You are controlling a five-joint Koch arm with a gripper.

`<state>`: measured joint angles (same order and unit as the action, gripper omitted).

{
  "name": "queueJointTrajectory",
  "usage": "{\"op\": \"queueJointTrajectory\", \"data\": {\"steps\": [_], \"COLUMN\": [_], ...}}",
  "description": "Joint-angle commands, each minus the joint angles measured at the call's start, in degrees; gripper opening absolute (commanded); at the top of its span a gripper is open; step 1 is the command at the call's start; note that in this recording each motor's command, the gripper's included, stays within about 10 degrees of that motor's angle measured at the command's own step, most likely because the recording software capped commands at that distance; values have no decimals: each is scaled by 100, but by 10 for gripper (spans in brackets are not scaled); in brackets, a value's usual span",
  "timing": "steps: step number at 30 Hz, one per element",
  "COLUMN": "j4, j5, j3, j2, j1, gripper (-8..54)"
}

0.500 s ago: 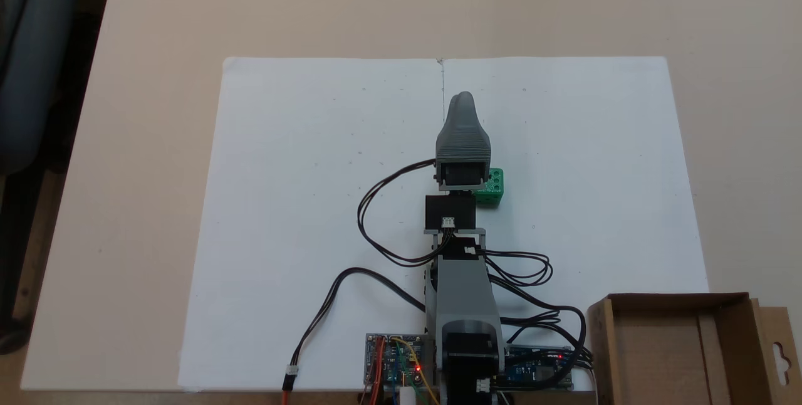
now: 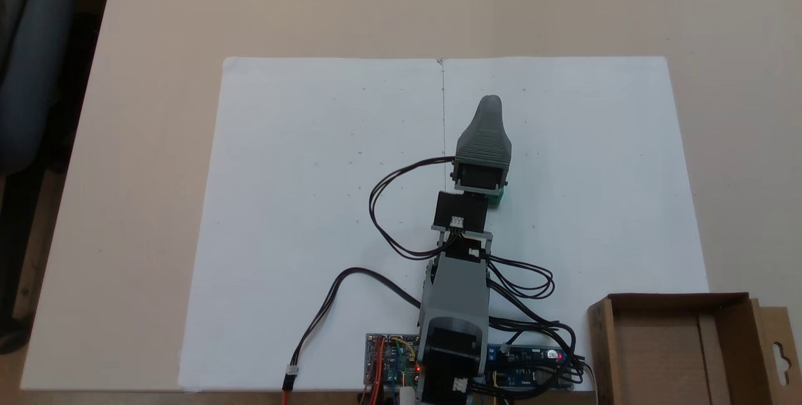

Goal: Grasp a green dice and put it in the bin.

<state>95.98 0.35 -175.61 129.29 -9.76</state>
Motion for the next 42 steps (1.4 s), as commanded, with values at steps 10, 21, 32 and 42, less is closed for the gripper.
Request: {"op": "queueJointTrajectory", "data": {"steps": [10, 21, 32, 42], "j4": [562, 562, 510, 510], "j5": [53, 62, 79, 88], "j3": [-360, -360, -360, -360], "j2": [668, 659, 650, 650], "j1": [-62, -62, -53, 246], "gripper": [447, 447, 443, 440]}}
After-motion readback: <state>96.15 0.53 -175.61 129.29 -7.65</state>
